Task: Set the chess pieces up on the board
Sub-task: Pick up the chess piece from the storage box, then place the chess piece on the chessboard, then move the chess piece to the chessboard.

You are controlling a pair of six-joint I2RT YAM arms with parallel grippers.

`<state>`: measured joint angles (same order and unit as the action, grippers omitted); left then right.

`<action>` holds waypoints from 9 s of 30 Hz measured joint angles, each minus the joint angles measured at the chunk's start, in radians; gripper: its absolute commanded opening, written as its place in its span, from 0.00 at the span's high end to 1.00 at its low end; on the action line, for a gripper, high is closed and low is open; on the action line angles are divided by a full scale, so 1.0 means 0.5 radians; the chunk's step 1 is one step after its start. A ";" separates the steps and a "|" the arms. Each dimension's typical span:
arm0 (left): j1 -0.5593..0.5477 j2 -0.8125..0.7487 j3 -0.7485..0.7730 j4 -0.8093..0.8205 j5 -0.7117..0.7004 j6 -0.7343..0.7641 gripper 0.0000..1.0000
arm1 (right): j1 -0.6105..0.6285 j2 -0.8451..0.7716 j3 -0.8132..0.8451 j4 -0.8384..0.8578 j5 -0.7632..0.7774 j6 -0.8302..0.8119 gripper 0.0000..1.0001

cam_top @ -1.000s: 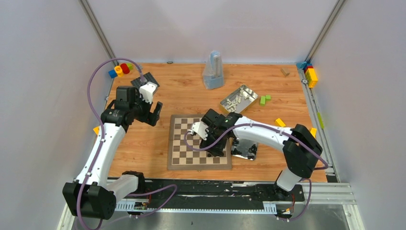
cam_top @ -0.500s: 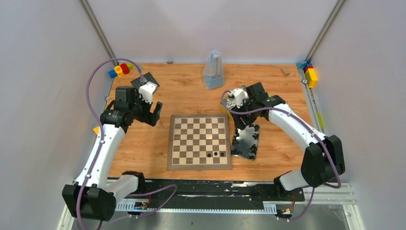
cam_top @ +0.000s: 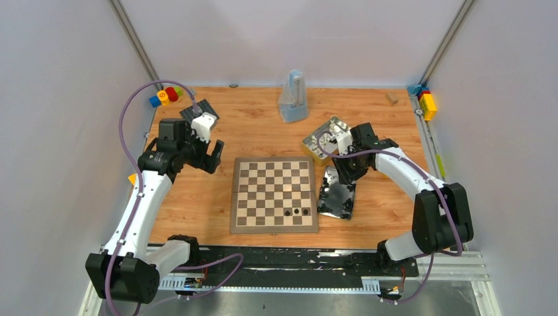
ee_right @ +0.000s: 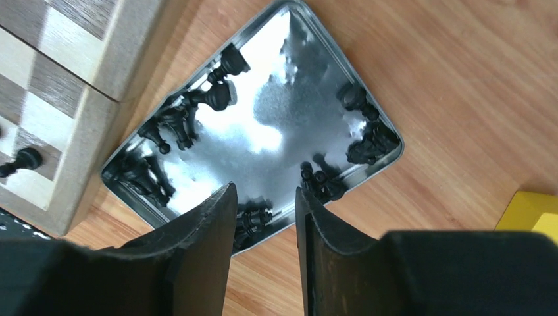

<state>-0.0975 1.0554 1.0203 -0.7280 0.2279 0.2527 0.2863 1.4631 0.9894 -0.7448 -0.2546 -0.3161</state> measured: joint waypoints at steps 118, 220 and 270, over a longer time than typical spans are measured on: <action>0.000 -0.166 -0.186 0.195 0.065 0.055 0.00 | 1.167 0.314 -0.449 1.994 -0.825 -0.039 0.90; -1.556 1.191 0.155 -0.099 0.079 0.520 0.72 | -0.056 -0.492 -0.118 0.652 -0.600 0.158 0.65; -1.794 1.290 0.340 -0.174 0.031 0.524 0.35 | -0.109 -0.470 -0.118 0.492 -0.576 0.080 0.62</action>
<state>-0.9947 1.7004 1.1900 -0.8150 0.2432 0.5148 0.2317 1.2282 0.9302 -0.4988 -0.5426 -0.2760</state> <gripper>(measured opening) 0.603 0.367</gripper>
